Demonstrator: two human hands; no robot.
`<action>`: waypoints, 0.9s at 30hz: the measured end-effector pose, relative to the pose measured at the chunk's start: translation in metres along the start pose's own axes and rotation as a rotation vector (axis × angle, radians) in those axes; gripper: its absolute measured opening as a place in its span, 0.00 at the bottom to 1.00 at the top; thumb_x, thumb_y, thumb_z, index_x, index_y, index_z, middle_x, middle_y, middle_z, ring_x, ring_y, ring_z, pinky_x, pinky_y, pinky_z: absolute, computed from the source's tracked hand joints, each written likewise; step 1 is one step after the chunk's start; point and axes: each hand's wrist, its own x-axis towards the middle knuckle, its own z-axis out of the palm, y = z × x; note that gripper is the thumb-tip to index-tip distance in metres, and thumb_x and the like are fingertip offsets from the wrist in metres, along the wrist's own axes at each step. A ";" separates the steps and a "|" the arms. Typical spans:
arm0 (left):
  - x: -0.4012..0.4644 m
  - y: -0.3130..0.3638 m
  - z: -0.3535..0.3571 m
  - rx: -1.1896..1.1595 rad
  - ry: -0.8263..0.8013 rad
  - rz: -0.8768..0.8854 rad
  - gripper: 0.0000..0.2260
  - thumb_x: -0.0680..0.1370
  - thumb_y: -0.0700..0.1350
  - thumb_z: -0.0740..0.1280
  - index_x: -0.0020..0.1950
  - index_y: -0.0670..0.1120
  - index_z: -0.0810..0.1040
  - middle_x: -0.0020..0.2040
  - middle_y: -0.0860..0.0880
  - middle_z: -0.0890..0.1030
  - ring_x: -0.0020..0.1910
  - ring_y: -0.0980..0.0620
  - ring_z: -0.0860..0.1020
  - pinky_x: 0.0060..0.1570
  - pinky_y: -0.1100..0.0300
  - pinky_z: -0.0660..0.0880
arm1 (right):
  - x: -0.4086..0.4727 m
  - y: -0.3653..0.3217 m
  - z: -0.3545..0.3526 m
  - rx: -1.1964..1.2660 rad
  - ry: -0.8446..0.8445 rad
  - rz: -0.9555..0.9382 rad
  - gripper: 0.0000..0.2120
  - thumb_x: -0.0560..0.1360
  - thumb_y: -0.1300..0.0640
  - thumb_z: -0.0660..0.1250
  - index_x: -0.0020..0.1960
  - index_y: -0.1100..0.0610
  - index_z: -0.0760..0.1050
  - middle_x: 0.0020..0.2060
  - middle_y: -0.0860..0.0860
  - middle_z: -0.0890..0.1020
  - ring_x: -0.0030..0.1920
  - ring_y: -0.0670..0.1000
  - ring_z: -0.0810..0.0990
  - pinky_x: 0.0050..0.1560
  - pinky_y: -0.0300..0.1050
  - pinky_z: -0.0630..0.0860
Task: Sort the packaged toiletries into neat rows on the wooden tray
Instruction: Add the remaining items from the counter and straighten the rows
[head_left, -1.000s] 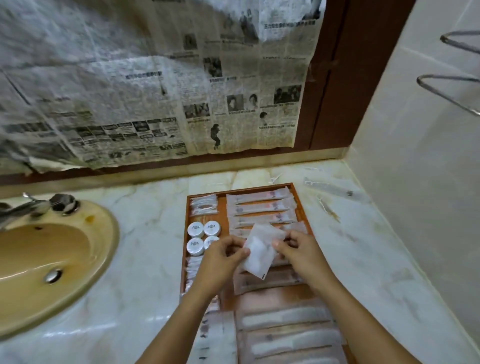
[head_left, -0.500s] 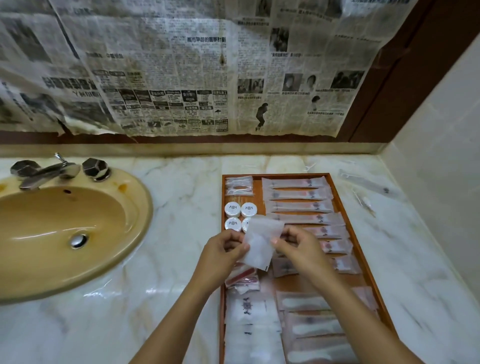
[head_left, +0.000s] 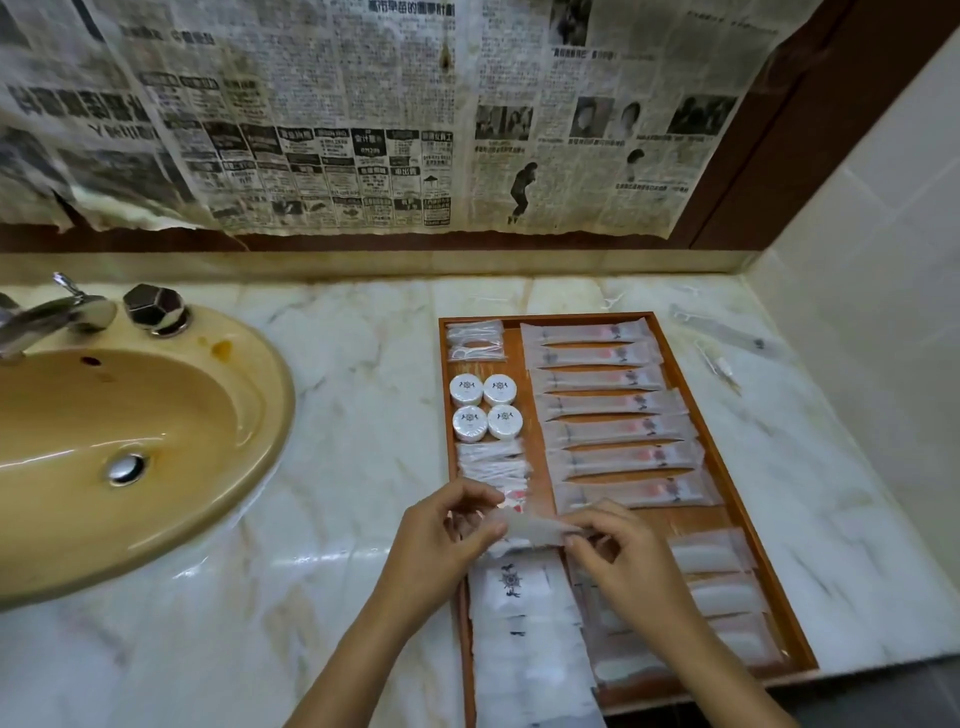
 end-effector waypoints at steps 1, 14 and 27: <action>-0.002 -0.002 -0.002 0.035 -0.009 0.020 0.08 0.73 0.41 0.75 0.46 0.54 0.82 0.44 0.57 0.82 0.41 0.56 0.77 0.42 0.71 0.70 | -0.003 0.003 0.002 -0.046 0.012 -0.037 0.12 0.73 0.66 0.72 0.48 0.49 0.84 0.42 0.42 0.80 0.43 0.43 0.79 0.42 0.30 0.71; -0.017 -0.047 -0.018 0.505 -0.187 0.322 0.03 0.74 0.52 0.72 0.47 0.59 0.83 0.45 0.63 0.77 0.51 0.60 0.74 0.47 0.61 0.74 | -0.033 0.017 0.012 -0.317 -0.035 -0.221 0.17 0.71 0.65 0.74 0.56 0.48 0.83 0.46 0.41 0.76 0.51 0.39 0.74 0.47 0.35 0.75; -0.018 -0.058 -0.019 0.626 -0.123 0.352 0.04 0.74 0.52 0.74 0.48 0.59 0.84 0.46 0.61 0.73 0.47 0.60 0.70 0.44 0.61 0.73 | -0.030 0.034 0.022 -0.445 -0.112 -0.239 0.23 0.70 0.66 0.74 0.61 0.46 0.80 0.52 0.44 0.79 0.56 0.42 0.70 0.53 0.38 0.74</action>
